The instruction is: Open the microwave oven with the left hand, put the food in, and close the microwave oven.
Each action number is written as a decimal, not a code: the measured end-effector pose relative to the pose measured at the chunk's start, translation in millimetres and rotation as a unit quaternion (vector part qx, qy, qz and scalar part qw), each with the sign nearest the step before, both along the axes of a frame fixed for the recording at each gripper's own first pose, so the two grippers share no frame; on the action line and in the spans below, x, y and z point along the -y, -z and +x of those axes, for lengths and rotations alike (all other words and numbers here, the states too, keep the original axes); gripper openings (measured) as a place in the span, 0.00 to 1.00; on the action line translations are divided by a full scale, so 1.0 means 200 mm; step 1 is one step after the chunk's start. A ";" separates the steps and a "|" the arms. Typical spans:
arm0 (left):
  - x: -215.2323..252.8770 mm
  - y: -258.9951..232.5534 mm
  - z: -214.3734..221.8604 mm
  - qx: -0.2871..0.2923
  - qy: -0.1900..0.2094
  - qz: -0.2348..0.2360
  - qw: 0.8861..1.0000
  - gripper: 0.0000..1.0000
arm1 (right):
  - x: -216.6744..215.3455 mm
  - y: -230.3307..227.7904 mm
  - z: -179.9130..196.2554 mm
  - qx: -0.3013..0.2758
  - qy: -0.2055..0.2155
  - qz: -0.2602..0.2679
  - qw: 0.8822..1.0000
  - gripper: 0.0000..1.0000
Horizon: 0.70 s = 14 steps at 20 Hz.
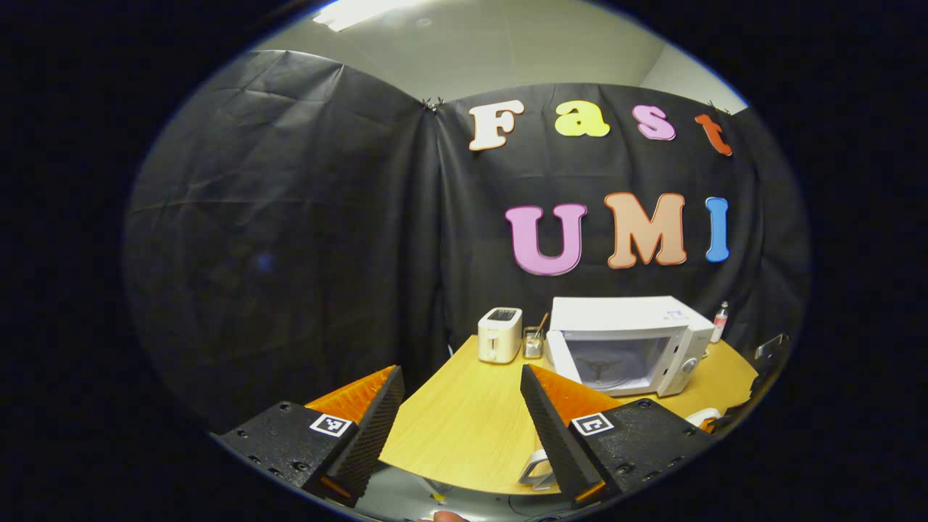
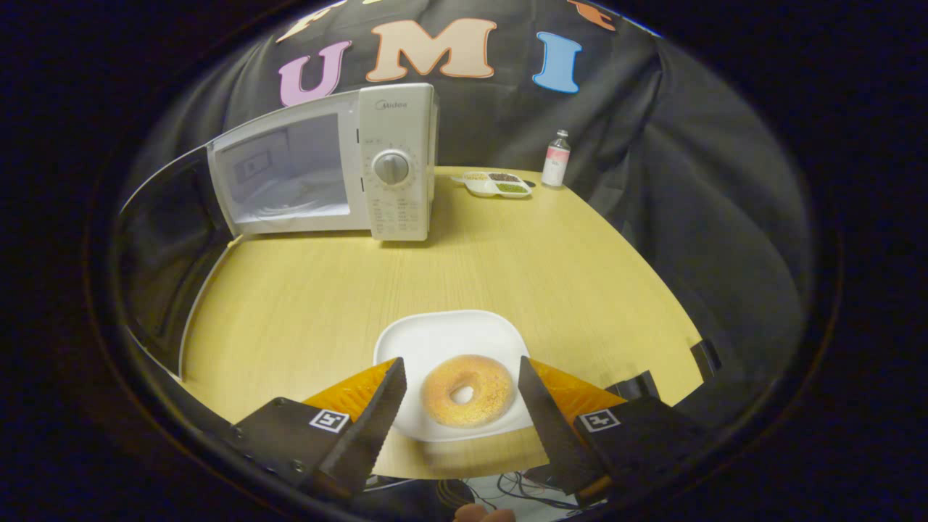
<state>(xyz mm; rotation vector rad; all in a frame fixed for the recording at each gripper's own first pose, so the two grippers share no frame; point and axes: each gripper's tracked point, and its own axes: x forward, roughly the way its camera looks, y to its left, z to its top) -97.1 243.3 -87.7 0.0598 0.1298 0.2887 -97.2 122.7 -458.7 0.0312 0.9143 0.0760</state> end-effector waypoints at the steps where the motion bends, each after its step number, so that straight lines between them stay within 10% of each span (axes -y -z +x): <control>1: 0.04 -0.06 0.02 0.016 0.006 -0.001 1.000 0.94 | 0.01 0.02 0.00 -0.004 0.002 0.000 1.000 0.98; 14: 0.14 -0.11 0.22 0.030 0.031 -0.047 0.998 0.94 | -0.03 0.20 -0.06 -0.039 0.020 0.006 0.999 0.96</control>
